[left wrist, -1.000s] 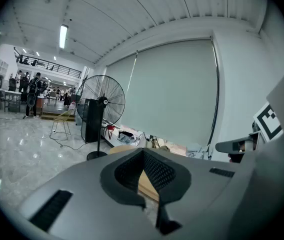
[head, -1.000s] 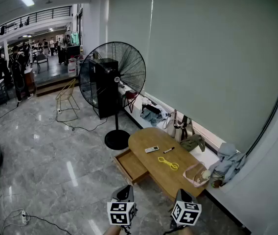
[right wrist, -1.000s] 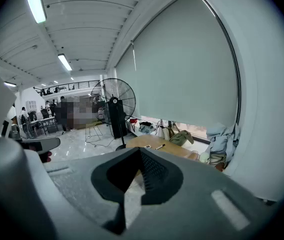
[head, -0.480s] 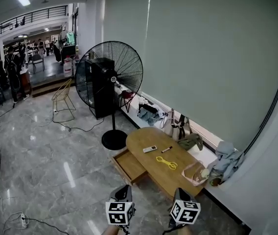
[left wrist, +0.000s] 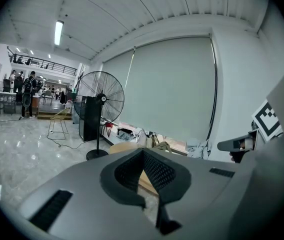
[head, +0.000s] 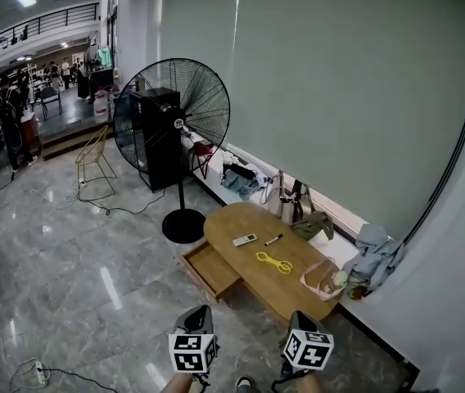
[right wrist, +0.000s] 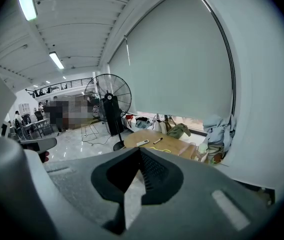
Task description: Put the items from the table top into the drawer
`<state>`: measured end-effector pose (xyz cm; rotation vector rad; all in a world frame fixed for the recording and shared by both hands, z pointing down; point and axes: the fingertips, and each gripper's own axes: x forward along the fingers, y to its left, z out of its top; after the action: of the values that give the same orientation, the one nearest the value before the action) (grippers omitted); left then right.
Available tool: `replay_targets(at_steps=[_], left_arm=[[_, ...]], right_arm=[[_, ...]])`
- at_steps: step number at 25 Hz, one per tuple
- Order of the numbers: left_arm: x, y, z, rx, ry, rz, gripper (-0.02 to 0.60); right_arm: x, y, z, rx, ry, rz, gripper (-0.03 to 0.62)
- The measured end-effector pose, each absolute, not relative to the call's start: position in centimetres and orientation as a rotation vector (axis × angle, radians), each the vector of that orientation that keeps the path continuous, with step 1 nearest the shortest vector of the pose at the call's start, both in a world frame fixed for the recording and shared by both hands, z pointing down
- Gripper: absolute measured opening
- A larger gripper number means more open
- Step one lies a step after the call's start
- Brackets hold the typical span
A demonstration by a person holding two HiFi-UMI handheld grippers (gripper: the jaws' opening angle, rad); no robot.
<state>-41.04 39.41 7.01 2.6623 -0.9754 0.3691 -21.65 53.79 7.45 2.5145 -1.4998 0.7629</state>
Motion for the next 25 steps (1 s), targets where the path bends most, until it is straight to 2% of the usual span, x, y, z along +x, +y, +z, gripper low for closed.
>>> replay_targets(at_steps=[14, 25], left_arm=[[-37.3, 32.1, 7.7, 2.611, -1.032, 0.371, -0.003], [-28.6, 25.1, 6.7, 2.615, -1.050, 0.362, -0.003]], right_arm=[[-16.6, 46.3, 7.8, 2.507, -1.524, 0.783, 0.005], [-8.2, 38.2, 6.9, 2.470, -1.573, 0.778, 0.005]])
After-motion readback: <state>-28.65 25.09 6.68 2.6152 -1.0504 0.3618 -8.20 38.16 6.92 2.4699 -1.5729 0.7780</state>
